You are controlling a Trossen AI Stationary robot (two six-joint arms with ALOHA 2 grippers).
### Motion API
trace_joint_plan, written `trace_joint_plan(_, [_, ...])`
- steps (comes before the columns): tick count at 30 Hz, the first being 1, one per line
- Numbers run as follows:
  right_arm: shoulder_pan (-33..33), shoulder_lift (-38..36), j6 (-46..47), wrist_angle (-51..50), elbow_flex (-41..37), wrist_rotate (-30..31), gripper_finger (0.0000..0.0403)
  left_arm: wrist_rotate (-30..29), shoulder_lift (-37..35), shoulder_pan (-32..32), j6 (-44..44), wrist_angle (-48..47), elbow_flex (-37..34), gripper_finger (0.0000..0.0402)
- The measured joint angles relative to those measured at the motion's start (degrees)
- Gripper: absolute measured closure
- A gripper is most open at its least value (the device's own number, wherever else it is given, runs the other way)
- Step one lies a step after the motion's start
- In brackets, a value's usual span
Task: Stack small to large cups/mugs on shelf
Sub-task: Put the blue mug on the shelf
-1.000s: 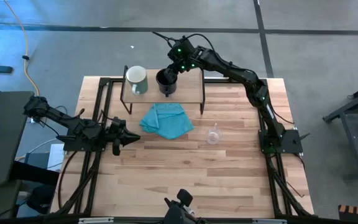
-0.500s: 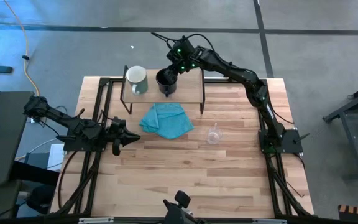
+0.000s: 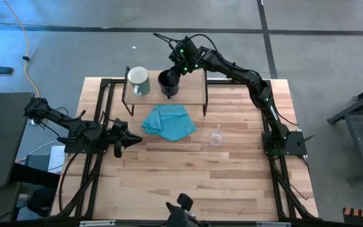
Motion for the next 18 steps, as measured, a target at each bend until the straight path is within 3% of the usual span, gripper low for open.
trace_joint_plan(18, [-0.6, 0.0, -0.5, -0.2, 0.0, 0.1, 0.0249, 0.0, 0.0, 0.0, 0.2, 0.0, 0.0, 0.0376])
